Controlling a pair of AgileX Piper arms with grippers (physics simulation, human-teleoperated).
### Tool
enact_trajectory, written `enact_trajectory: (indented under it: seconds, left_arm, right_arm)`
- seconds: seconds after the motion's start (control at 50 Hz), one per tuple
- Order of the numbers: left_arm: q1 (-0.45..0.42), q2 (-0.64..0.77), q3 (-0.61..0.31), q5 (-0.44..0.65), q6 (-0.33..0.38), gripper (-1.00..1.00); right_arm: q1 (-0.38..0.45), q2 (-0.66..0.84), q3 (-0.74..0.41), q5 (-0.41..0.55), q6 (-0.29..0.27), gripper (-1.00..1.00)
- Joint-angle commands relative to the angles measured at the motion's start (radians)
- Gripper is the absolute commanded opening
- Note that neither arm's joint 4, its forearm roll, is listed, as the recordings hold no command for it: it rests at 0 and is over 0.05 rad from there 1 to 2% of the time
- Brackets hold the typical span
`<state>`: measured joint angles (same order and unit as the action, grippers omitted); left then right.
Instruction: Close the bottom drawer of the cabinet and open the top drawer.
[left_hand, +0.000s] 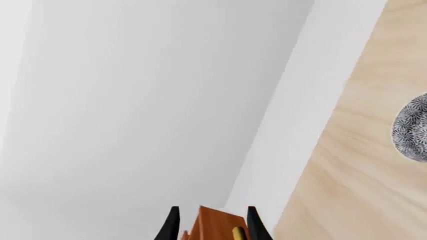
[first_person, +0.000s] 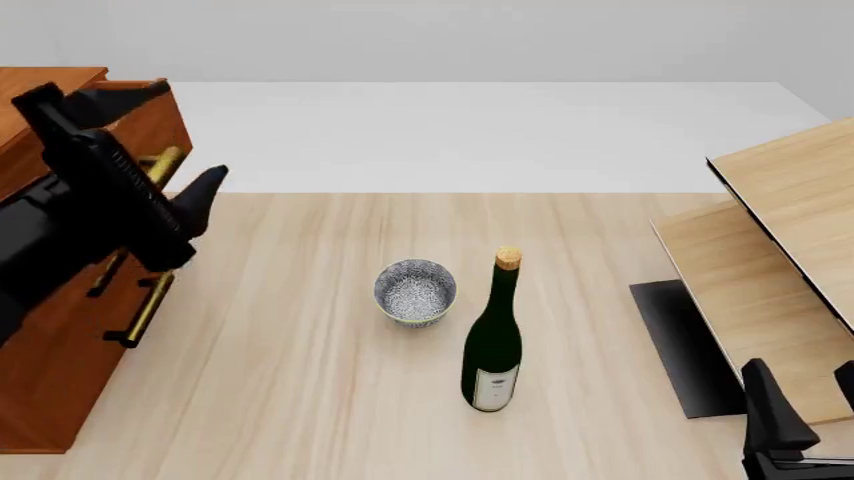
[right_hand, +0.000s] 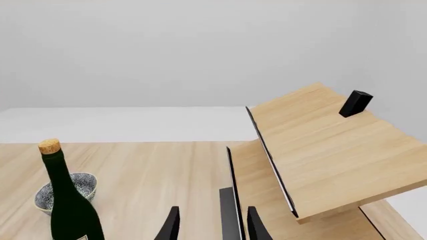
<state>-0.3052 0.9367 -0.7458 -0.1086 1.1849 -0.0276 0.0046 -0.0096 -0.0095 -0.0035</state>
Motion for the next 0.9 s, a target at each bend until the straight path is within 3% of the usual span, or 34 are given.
enact_trajectory:
  seconds: [0.02,0.08,0.12,0.34,0.42,0.44,0.46,0.5,0.6,0.62,0.66,0.7,0.9]
  left_arm:
    - [0.002,-0.022,-0.155,0.172,-0.174,1.0]
    - [-0.013,-0.009,-0.236,0.257,-0.274,1.0]
    - [-0.003,-0.018,-0.225,0.241,-0.264,1.0]
    - [-0.001,-0.002,-0.408,0.41,-0.531,1.0]
    - [0.045,-0.004,-0.43,0.444,-0.566,1.0]
    - [0.121,-0.023,-0.407,0.434,-0.544,1.0]
    - [0.089,-0.01,-0.423,0.453,-0.566,1.0]
    - [0.135,-0.017,-0.443,0.477,-0.598,1.0]
    - [0.117,0.035,-0.554,0.608,-0.754,1.0]
    - [0.154,0.034,-0.57,0.628,-0.775,1.0]
    - [0.126,0.077,-0.627,0.692,-0.867,1.0]
    - [0.17,0.071,-0.63,0.709,-0.867,1.0]
    - [0.211,0.12,-0.69,0.817,-1.001,1.0]
  right_arm:
    - [0.0,-0.001,0.0,0.001,0.0,1.0]
    - [0.002,-0.002,0.0,0.001,-0.001,1.0]
    - [0.004,-0.001,0.0,0.001,-0.001,1.0]
    - [0.008,0.001,-0.001,0.0,0.001,1.0]
    - [0.006,0.0,-0.001,0.0,0.001,1.0]
    - [0.006,0.0,-0.001,0.0,0.002,1.0]
    - [0.006,0.001,-0.001,0.0,0.001,1.0]
    - [0.006,0.001,0.0,-0.001,0.001,1.0]
    - [0.006,0.001,-0.001,-0.001,0.0,1.0]
    - [0.005,0.001,-0.001,-0.001,0.001,1.0]
    - [0.005,0.001,-0.001,-0.001,0.0,1.0]
    - [0.006,0.001,-0.001,-0.002,-0.001,1.0]
    - [0.004,0.001,-0.002,-0.002,-0.002,1.0]
